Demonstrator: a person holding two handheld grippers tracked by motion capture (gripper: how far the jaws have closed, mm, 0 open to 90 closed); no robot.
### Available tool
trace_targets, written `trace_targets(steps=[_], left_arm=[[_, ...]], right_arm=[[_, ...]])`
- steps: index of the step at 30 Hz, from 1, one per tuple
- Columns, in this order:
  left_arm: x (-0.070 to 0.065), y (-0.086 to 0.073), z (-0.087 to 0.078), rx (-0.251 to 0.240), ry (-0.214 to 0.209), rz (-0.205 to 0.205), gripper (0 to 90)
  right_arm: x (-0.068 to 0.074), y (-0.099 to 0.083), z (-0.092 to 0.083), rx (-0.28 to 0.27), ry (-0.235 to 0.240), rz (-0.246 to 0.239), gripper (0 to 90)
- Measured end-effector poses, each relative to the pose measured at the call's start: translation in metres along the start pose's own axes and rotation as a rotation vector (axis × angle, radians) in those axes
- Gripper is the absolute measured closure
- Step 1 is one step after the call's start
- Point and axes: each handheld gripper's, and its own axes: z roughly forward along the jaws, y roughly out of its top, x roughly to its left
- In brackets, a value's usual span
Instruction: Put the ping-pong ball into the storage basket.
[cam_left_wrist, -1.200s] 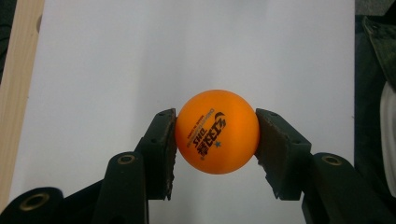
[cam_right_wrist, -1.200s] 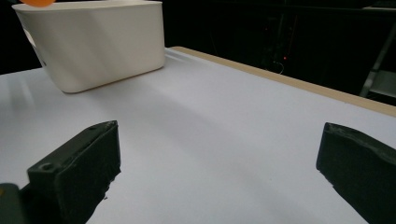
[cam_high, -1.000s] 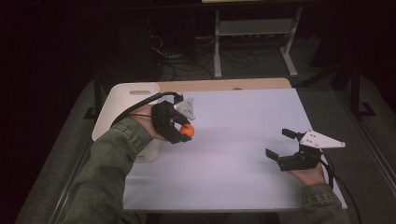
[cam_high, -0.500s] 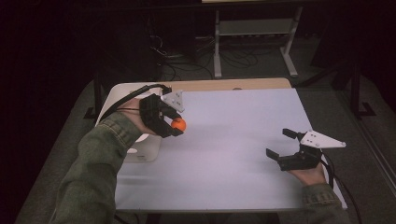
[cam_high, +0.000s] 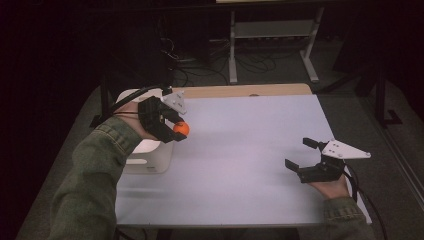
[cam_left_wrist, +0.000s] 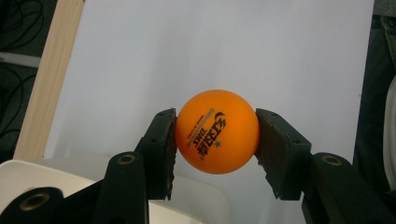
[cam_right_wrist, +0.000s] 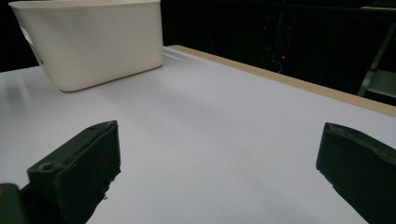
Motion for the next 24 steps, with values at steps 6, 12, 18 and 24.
trace_targets(steps=[6,12,18,24], left_arm=[[0.002,-0.005,-0.002,0.018,-0.001,-0.011,50.1],[0.004,-0.011,-0.003,0.018,0.007,-0.023,50.1],[0.008,-0.021,-0.003,0.029,0.021,-0.045,50.1],[0.010,-0.031,-0.008,0.026,0.033,-0.070,50.2]], right_arm=[[0.000,0.000,0.000,0.002,0.002,0.000,0.0],[0.000,0.000,0.000,0.001,0.001,0.003,0.0],[0.000,0.000,0.000,0.002,0.000,0.001,0.0],[0.000,0.000,0.000,0.005,0.003,0.002,0.0]])
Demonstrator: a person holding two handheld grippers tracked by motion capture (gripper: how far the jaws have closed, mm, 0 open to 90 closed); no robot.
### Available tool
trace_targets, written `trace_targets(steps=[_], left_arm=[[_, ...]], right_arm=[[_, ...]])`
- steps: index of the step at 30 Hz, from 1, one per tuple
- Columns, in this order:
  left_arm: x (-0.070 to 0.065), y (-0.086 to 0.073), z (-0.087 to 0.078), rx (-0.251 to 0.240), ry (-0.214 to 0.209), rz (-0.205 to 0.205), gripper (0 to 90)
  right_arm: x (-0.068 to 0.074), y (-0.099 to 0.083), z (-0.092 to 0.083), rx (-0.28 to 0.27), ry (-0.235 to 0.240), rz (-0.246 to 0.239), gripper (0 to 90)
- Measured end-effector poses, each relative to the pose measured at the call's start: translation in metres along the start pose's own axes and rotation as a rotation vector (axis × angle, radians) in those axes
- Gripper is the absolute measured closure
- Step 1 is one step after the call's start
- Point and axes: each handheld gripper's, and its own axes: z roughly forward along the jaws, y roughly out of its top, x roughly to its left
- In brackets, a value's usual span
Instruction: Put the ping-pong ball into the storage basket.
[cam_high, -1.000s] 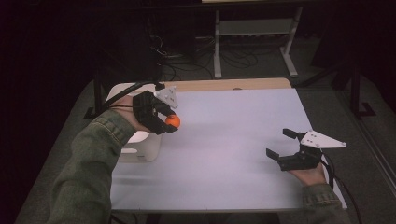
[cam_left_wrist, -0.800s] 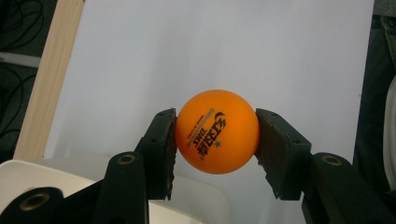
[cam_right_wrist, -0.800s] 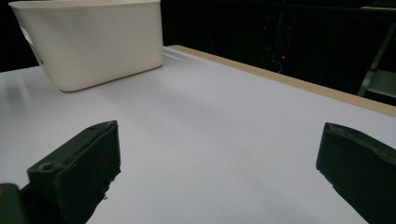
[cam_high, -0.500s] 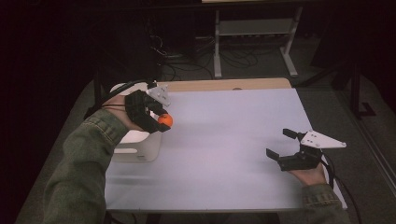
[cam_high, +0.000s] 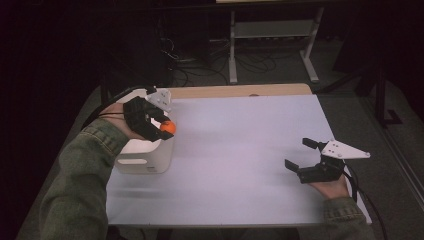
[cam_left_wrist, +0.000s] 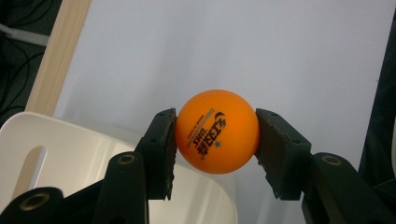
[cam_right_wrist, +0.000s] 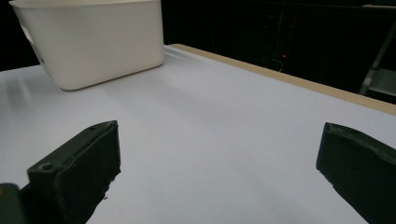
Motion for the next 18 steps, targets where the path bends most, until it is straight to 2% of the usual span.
trace_targets(steps=[7,10,18], left_arm=[[0.005,-0.007,-0.003,0.026,0.017,-0.022,50.2],[0.006,-0.007,-0.003,0.047,0.015,-0.014,50.2],[0.011,-0.010,-0.015,0.056,0.038,-0.032,50.2]], right_arm=[[0.000,0.000,0.000,0.001,-0.001,0.004,0.0],[0.000,0.000,0.000,0.004,0.000,0.003,0.0],[0.000,-0.001,0.000,0.004,-0.002,0.004,0.0]])
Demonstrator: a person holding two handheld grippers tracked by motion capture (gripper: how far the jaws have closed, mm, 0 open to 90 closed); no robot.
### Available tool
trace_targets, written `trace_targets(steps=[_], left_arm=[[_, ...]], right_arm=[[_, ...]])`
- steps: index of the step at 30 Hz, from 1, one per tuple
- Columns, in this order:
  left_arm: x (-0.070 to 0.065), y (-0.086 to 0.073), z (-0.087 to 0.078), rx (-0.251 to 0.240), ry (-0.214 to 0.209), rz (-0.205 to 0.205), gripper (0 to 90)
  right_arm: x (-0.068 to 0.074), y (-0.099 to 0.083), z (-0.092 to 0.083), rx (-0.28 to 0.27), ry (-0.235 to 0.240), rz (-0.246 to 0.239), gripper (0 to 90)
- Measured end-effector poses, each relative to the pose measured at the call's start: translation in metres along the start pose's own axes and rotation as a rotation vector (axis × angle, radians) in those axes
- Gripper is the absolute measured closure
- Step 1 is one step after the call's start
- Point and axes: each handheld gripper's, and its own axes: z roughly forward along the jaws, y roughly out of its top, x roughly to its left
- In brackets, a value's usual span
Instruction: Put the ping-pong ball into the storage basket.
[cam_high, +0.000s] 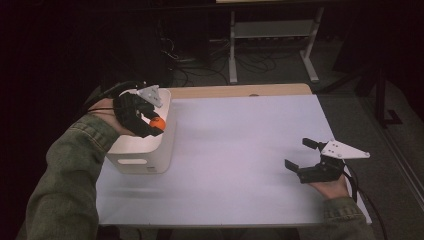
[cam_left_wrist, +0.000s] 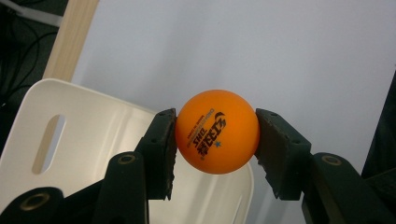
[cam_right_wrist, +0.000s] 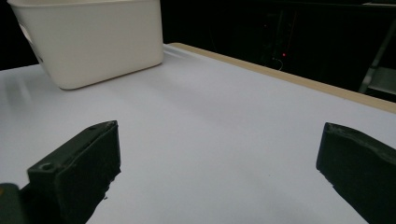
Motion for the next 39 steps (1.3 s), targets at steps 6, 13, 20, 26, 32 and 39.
trace_targets(steps=[6,13,20,26,32,39], left_arm=[[0.004,-0.005,-0.006,0.019,0.007,-0.013,50.2],[0.010,-0.012,-0.008,0.035,0.017,-0.036,50.3],[0.013,-0.015,-0.006,0.047,0.007,-0.038,50.3],[0.014,-0.016,-0.001,0.064,0.006,-0.036,50.3],[0.012,-0.015,0.007,0.082,-0.011,-0.026,50.3],[0.015,-0.016,0.017,0.094,-0.026,-0.023,50.2]], right_arm=[[0.000,0.000,0.000,-0.001,0.001,0.001,0.0],[0.000,0.000,-0.001,-0.002,-0.001,0.002,0.0],[0.000,0.000,-0.001,-0.003,-0.004,0.000,0.0],[-0.001,0.000,-0.001,-0.003,-0.006,0.001,0.0],[-0.001,-0.001,-0.001,0.000,-0.011,0.002,0.0],[-0.001,-0.001,-0.001,0.001,-0.011,0.000,0.0]])
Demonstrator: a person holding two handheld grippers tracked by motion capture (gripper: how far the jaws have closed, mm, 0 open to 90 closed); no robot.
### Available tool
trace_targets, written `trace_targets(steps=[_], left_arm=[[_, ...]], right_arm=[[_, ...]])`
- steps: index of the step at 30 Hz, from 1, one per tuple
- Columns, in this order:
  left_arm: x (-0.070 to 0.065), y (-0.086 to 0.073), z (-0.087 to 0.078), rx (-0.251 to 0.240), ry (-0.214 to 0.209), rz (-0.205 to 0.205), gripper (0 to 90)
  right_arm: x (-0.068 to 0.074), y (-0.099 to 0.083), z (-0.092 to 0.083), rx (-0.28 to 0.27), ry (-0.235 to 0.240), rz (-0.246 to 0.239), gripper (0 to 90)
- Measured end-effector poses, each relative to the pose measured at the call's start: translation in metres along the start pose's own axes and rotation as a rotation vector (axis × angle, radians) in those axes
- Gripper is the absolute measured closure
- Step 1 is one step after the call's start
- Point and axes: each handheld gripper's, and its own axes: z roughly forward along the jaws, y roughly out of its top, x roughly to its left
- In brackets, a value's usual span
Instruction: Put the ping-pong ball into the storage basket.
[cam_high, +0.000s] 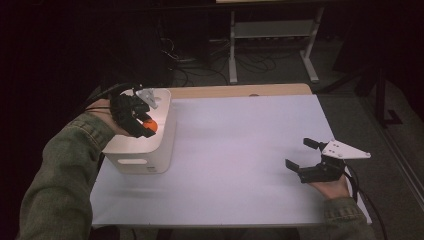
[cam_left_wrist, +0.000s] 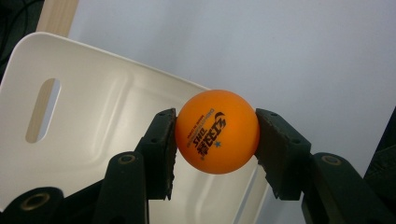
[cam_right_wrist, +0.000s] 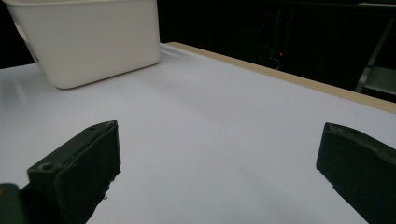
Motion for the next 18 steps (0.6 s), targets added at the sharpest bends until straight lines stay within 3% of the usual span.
trace_targets(steps=[18], left_arm=[[0.006,-0.010,0.019,0.038,-0.029,-0.023,50.2]], right_arm=[[-0.001,0.000,-0.001,-0.002,-0.006,0.000,0.0]])
